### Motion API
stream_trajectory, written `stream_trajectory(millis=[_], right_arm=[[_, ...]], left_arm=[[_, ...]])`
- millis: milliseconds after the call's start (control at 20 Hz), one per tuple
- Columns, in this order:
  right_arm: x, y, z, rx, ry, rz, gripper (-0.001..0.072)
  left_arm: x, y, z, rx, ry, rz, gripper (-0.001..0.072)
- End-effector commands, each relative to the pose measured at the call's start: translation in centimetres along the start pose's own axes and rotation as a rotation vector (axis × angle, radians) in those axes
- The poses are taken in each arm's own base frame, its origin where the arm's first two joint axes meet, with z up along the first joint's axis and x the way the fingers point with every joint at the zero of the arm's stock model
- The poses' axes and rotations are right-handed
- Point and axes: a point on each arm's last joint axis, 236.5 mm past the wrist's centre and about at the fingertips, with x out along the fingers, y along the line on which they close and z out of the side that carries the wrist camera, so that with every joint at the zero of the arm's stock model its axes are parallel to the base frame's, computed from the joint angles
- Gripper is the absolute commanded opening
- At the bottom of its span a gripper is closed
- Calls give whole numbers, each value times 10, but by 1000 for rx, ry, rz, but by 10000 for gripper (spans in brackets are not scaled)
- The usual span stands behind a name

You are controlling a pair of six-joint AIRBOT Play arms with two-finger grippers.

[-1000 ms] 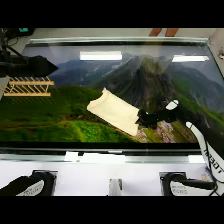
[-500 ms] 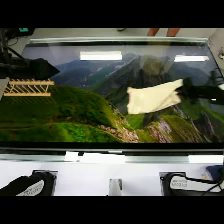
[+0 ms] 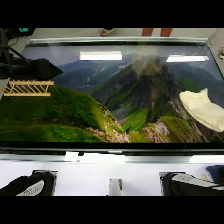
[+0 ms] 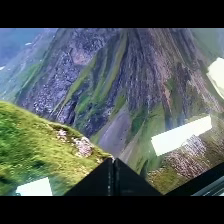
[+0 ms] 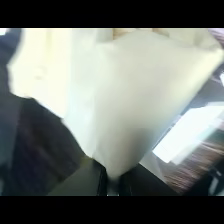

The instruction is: Fold the shirts.

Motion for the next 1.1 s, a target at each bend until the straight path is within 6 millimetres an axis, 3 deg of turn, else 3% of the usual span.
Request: stream_trajectory(millis=[0,200,300,550,600,650,700,750,800,1050], right_arm=[[-15,-83,-25,149,73,-181,19],[6,-107,-72,190,174,-232,19],[8,-123,-89,191,204,-292,19],[-2,-144,-96,205,168,-393,20],[-1,-142,-93,205,155,-383,69],[1,-139,-89,206,140,-367,231],[3,-135,-88,204,135,-346,346],[5,-128,-87,199,135,-315,403],[7,-121,-87,200,136,-287,442],[-6,-87,-79,217,91,-183,464]], left_arm=[[1,-7,-2,5,6,-17,29],[3,-12,-4,13,12,-26,29],[4,-14,-4,17,14,-30,28],[4,-14,-4,21,14,-30,28],[4,-14,-4,21,14,-30,29],[4,-14,-4,21,14,-30,29],[4,-14,-4,22,14,-30,29],[4,-14,-4,30,14,-30,29],[4,-14,-4,39,14,-30,29],[5,-13,2,37,-13,-27,29]])
